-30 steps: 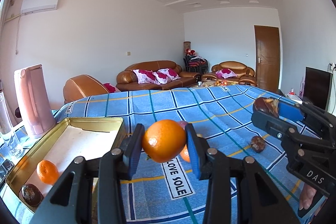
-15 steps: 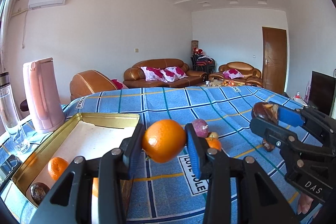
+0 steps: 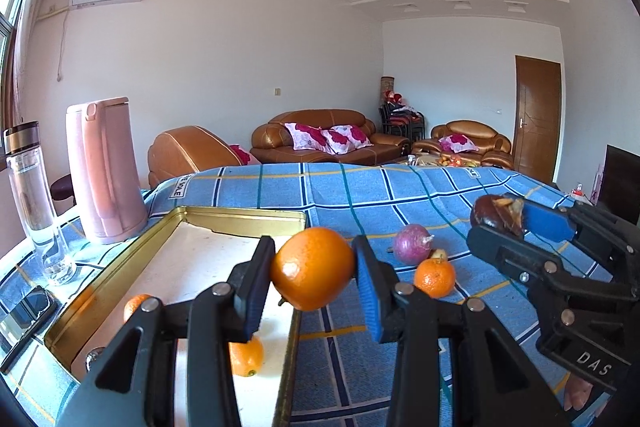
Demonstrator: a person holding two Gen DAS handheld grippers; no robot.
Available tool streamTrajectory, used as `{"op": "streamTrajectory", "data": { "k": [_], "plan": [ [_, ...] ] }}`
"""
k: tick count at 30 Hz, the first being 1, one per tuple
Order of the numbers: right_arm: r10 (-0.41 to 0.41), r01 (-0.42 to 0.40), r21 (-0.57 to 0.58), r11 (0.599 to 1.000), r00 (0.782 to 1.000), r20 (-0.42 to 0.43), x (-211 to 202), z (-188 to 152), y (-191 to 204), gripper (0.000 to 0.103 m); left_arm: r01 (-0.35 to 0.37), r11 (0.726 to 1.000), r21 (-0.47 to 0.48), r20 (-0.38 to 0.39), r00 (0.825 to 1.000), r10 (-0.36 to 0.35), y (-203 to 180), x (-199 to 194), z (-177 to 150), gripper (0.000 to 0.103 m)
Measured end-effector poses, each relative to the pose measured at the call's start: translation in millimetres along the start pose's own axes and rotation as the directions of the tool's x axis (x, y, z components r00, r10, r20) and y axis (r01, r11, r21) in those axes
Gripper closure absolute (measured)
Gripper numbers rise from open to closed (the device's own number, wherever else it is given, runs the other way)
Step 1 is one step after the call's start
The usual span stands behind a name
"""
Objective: Organize fruits
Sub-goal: 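Carry the orange in left tool over the tin tray while right tool brings the brown fruit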
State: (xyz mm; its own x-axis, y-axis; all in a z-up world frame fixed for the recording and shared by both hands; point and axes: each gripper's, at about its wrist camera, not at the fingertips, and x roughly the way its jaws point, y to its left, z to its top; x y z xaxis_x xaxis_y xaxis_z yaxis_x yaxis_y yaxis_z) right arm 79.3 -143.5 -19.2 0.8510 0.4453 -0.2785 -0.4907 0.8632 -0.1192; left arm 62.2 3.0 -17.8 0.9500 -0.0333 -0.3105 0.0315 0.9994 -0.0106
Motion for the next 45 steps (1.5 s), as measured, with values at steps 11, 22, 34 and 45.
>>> {"op": "streamTrajectory", "data": {
  "k": [11, 22, 34, 45],
  "plan": [
    [0.058, -0.058, -0.028, 0.998, 0.998, -0.016, 19.8, 6.5, 24.5, 0.06, -0.04, 0.998, -0.038, -0.014, 0.999, 0.04, 31.1, -1.0, -2.5, 0.062],
    [0.112, -0.113, -0.043, 0.993, 0.993, -0.028, 37.2, 13.5, 49.8, 0.06, -0.083, 0.994, -0.067, -0.027, 0.996, 0.082, 59.6, -2.0, -6.7, 0.062],
    [0.16, -0.163, -0.053, 0.985, 0.986, -0.056, 51.4, 16.5, 69.2, 0.06, -0.13, 0.989, -0.069, -0.056, 0.99, 0.127, 80.5, -2.3, -7.4, 0.062],
    [0.196, -0.201, -0.064, 0.977, 0.978, -0.073, 61.8, 17.0, 85.3, 0.06, -0.162, 0.984, -0.073, -0.093, 0.983, 0.155, 97.1, 0.9, -11.3, 0.062]
  ]
}}
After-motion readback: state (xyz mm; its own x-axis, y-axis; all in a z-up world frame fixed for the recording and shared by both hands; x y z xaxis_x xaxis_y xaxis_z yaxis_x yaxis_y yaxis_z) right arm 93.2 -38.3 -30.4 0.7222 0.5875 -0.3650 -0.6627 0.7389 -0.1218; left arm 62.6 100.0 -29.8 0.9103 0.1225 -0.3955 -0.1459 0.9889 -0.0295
